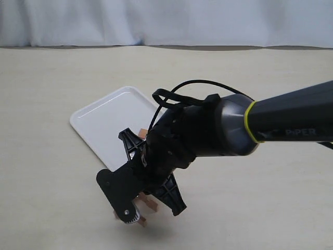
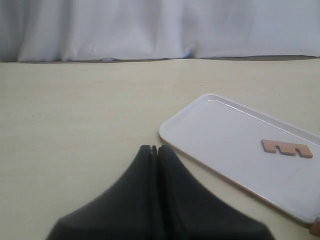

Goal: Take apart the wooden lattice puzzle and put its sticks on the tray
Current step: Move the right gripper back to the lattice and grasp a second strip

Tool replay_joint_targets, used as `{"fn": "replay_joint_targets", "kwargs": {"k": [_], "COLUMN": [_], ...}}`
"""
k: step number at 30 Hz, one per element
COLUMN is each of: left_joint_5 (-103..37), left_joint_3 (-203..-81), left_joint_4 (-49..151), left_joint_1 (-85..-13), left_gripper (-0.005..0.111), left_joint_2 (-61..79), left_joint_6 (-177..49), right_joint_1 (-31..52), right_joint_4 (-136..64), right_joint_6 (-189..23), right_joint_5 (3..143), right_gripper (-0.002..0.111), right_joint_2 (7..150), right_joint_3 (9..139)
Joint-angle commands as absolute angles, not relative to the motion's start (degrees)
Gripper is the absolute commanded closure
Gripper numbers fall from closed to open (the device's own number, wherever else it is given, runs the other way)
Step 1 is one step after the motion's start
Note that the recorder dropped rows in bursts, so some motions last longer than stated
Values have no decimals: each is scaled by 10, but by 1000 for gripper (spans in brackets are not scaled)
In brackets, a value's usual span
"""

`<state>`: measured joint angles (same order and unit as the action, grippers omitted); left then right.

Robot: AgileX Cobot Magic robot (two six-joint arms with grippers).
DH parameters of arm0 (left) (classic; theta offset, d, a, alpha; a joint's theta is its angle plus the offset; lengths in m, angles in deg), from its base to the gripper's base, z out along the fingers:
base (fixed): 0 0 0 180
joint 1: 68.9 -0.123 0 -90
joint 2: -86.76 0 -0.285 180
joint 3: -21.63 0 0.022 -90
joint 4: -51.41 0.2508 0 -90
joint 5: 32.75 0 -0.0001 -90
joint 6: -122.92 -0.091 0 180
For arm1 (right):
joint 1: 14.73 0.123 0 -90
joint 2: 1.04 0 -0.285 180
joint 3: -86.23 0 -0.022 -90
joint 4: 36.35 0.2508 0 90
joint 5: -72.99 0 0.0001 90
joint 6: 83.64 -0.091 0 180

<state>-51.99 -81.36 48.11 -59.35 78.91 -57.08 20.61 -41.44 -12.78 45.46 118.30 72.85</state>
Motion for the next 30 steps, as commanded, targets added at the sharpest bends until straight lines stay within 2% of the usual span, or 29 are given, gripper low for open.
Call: {"fn": "replay_joint_targets", "kwargs": {"k": [1,8,15,21,23,28,30], "left_joint_5": [-513,-513,-513,-513,-513,-513,-513], "left_joint_3": [-812,-812,-812,-812,-812,-812,-812], "left_joint_4": [484,484,484,484,484,484,484], "left_joint_1": [-589,-589,-589,-589,-589,-589,-589], "left_gripper": [107,107,107,107,107,107,107], "left_joint_2": [790,790,790,790,790,790,790], "left_joint_6": [-571,-571,-571,-571,-571,-571,-571], "right_joint_1": [207,207,207,207,207,207,207], "right_joint_4": [-417,-412,-412,-412,-412,-402,-402], "right_joint_6": [-124,-125,-125,-125,-125,-125,-125], "right_joint_5": [448,440,446,447,448,452,452], "right_gripper": [97,96,79,77,80,104,104], "right_joint_2": [1183,1187,1189,1190,1191,1197,1197], "right_joint_3": [728,728,728,728,728,728,728]}}
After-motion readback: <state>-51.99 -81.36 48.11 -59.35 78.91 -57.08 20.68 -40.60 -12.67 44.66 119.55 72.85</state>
